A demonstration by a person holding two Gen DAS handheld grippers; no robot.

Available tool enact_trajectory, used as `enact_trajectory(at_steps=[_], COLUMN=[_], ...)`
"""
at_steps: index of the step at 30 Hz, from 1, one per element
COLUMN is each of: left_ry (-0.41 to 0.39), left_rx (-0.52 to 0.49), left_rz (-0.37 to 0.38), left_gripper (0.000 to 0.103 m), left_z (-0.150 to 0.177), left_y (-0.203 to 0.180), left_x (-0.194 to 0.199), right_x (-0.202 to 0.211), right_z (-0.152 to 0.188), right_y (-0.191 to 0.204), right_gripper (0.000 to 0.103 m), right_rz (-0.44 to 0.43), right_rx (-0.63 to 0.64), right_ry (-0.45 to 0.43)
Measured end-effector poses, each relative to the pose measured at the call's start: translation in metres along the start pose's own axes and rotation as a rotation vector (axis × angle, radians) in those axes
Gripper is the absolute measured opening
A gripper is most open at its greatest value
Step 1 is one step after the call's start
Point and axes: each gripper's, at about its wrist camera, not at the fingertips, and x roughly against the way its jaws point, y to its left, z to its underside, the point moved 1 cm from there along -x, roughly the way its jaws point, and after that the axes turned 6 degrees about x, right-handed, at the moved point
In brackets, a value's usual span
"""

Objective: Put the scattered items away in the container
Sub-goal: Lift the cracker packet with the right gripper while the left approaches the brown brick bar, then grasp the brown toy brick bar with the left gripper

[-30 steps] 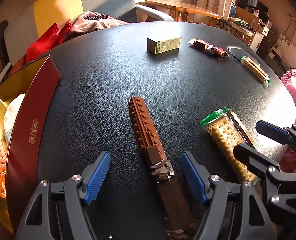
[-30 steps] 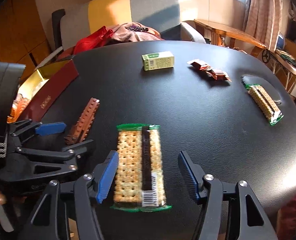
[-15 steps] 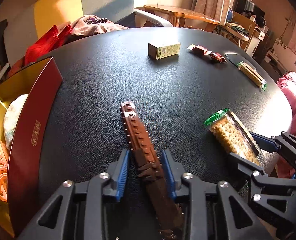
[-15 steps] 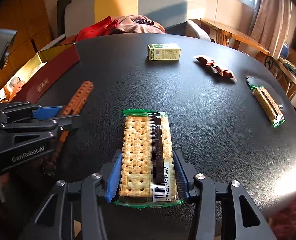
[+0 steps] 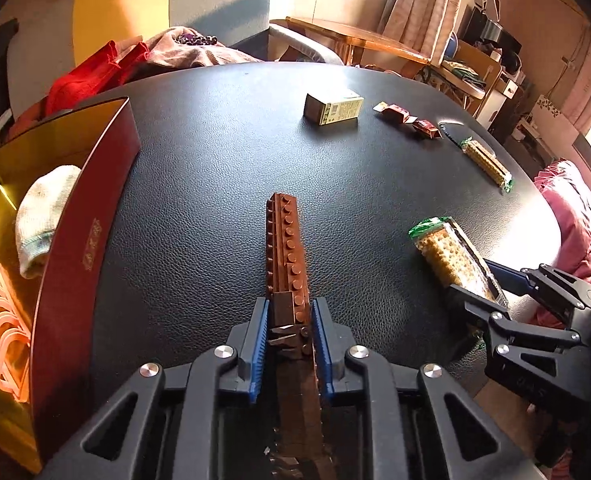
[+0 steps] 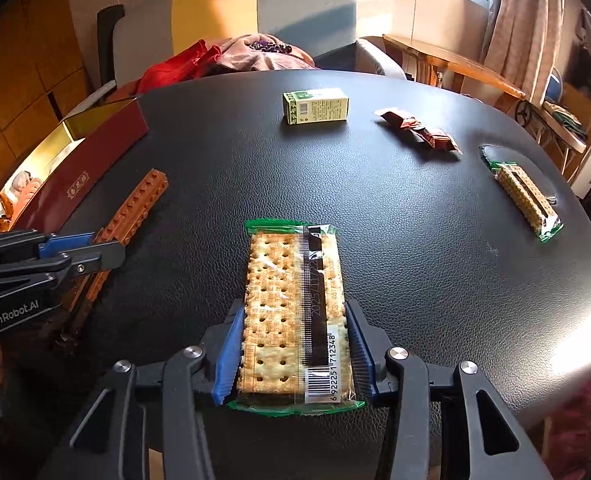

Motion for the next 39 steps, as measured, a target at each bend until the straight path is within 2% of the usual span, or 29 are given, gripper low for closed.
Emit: enact_trajectory(at_steps=[8,14,18,21,23,29,38,39], left_ry=[-0.118,-0.178,-0.154,-0.147,-0.104,-0.013,0.048,0.055], left_rx=[-0.008,0.059,0.082,0.073,0.052,-0.005,-0.05,-0.055], left_rz=[-0.055,-0.101,-0.093,-0.045,-0.01,0.043,0.064,0.066], left_gripper=[0.018,0.018,0.017,0.029,0.034,0.036,0.037,0.033], left_z=[-0.014,-0.029,-0.031,-0.033,-0.034,-0.025,-0.003,-0.001], left_y=[0.009,0.042,0.056,0.049,0.04,0.014,0.012,0.012], left_x=[0.039,0.061,0.06,0.06,0.051,0.019,0.001,-0.001], right_x=[0.007,0.014,0.008,0.008,0.008,0.007,0.0,-0.002], right_z=[-0.019,-0.055,-0.07,-0.07,-0.067,-0.052,-0.035,-0.034], right_y=[0.012,0.043,0.061,0.063,0.059,0.038,0.021,0.02], right_gripper=[0.048,0.048,0.048,0.048,0.048,0.048,0.048,0.048], right_rz=[-0.033,-0.075,-0.071,-0.068,-0.065,-0.051,-0.06,-0.062], right_rx=[0.001,0.071,0.101,0.098,0.084,0.03,-0.038,-0.043], right_ry=[-0.04,-0.102,-0.107,-0.106,-0.102,-0.072,-0.059,-0.057])
